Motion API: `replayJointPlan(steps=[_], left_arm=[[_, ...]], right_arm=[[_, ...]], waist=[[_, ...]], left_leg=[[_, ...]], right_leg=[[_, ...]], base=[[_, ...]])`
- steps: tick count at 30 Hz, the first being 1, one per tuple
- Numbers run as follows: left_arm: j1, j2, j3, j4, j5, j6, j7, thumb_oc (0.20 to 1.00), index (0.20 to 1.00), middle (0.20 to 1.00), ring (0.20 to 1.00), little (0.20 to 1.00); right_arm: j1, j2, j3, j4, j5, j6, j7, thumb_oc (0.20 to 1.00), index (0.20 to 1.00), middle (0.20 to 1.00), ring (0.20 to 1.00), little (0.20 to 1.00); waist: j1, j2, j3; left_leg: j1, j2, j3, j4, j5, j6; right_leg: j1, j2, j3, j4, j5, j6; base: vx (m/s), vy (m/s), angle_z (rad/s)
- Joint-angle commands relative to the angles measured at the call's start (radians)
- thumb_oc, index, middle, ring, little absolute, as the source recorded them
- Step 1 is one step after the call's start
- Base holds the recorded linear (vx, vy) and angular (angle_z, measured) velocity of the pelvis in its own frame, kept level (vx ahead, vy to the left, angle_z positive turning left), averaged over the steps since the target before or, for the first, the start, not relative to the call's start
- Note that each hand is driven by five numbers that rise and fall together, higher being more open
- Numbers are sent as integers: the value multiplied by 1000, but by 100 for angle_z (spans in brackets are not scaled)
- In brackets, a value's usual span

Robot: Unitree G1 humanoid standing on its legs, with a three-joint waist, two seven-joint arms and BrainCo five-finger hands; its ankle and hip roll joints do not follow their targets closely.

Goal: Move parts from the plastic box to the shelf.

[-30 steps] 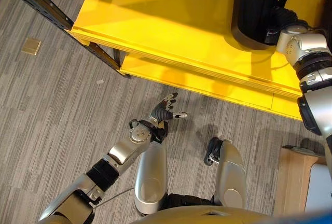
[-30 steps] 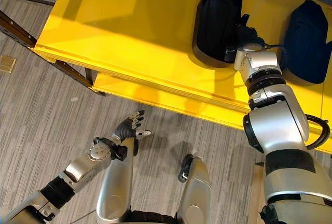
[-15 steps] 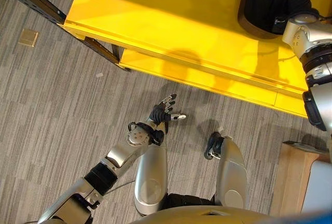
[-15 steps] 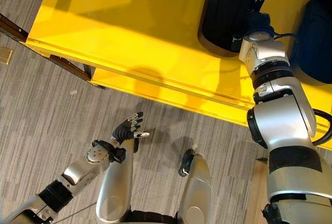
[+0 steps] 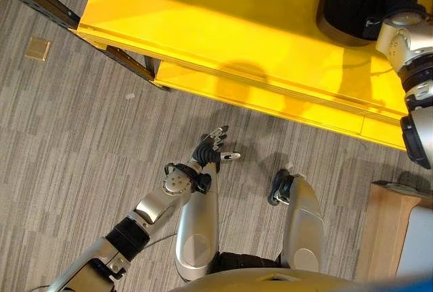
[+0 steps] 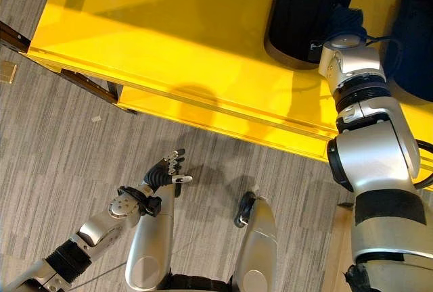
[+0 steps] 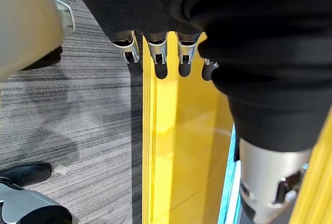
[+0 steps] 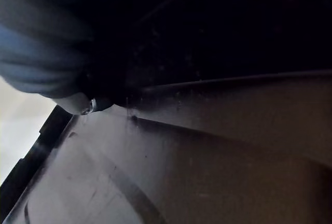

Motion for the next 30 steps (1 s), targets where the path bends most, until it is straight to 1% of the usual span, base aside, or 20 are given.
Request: replayJointPlan(steps=[1, 2, 12, 13, 14, 16, 20, 24, 26, 27, 29, 30], left_arm=[[25, 1, -9, -98, -9, -64, -22, 1000, 1000, 1000, 1000, 1000], [26, 4, -5, -98, -11, -63, -27, 1000, 1000, 1000, 1000, 1000], [33, 8, -8, -90, -3, -71, -35, 1000, 1000, 1000, 1000, 1000], [34, 7, -5, -86, -6, -81, -39, 1000, 1000, 1000, 1000, 1000], [35, 6, -4, -89, -10, -88, -41, 1000, 1000, 1000, 1000, 1000], [36, 7, -2, -89, -17, -92, -47, 1000, 1000, 1000, 1000, 1000], [33, 4, -1, -89, -11, -82, -44, 1000, 1000, 1000, 1000, 1000], [28, 1, -9, -92, -2, -70, -41, 1000, 1000, 1000, 1000, 1000], [28, 2, -11, -95, -3, -69, -39, 1000, 1000, 1000, 1000, 1000], [26, -2, -16, -92, 2, -73, -39, 1000, 1000, 1000, 1000, 1000], [23, -4, -20, -91, 3, -74, -34, 1000, 1000, 1000, 1000, 1000], [21, -5, -22, -93, -2, -76, -31, 1000, 1000, 1000, 1000, 1000]], right_arm=[[-52, -81, 54, 32, -21, -26, 2, 200, 200, 200, 200, 200], [-52, -83, 57, 35, -64, -27, 9, 200, 200, 200, 200, 200], [-70, -87, 83, 42, -86, -21, 15, 200, 200, 200, 200, 200], [-70, -86, 90, 41, -96, -12, 16, 341, 341, 341, 341, 341], [-68, -88, 92, 41, -98, -15, 16, 1000, 1000, 1000, 1000, 1000], [-67, -86, 92, 42, -79, -17, 4, 1000, 1000, 1000, 1000, 1000], [-63, -81, 84, 41, -64, -24, 2, 1000, 1000, 1000, 1000, 1000], [-54, -68, 70, 42, -5, -34, -25, 1000, 1000, 1000, 1000, 1000], [-52, -65, 62, 42, -4, -36, -31, 1000, 1000, 1000, 1000, 1000], [-51, -60, 53, 46, 11, -43, -62, 1000, 1000, 1000, 1000, 1000], [-51, -58, 48, 48, 25, -49, -85, 1000, 1000, 1000, 1000, 1000], [-50, -56, 36, 49, 36, -52, -120, 1000, 1000, 1000, 1000, 1000]], waist=[[24, 41, -36], [25, 42, -36], [31, 43, -36], [32, 42, -36], [33, 42, -36], [33, 44, -36], [34, 43, -36], [35, 42, -36], [34, 43, -36], [33, 45, -36], [32, 46, -36], [31, 47, -36]], left_leg=[[80, -64, 103, -32, -91, 98], [78, -64, 103, -31, -92, 98], [68, -67, 100, -21, -95, 101], [71, -68, 101, -26, -94, 101], [69, -68, 99, -28, -91, 100], [65, -67, 98, -30, -87, 99], [66, -70, 98, -34, -87, 100], [70, -70, 98, -40, -87, 102], [71, -70, 98, -40, -88, 102], [72, -72, 99, -41, -88, 103], [74, -71, 100, -44, -87, 103], [78, -72, 100, -50, -86, 103]], right_leg=[[-48, 126, -74, 165, -32, -128], [-49, 125, -75, 166, -33, -128], [-59, 123, -81, 179, -36, -130], [-56, 125, -81, 176, -36, -130], [-56, 124, -81, 176, -36, -130], [-60, 124, -81, 179, -37, -130], [-58, 127, -80, 173, -35, -130], [-54, 127, -82, 167, -33, -130], [-55, 128, -81, 168, -34, -129], [-55, 128, -80, 166, -33, -129], [-53, 128, -79, 163, -32, -129], [-50, 130, -77, 158, -32, -129]], base=[[0, 0, 0], [0, 0, 0], [0, 0, 0], [0, 0, 0], [0, 0, 0], [0, 0, 0], [0, 0, 0], [0, 0, 0], [0, 0, 0], [0, 0, 0], [0, 0, 0], [0, 0, 0]])
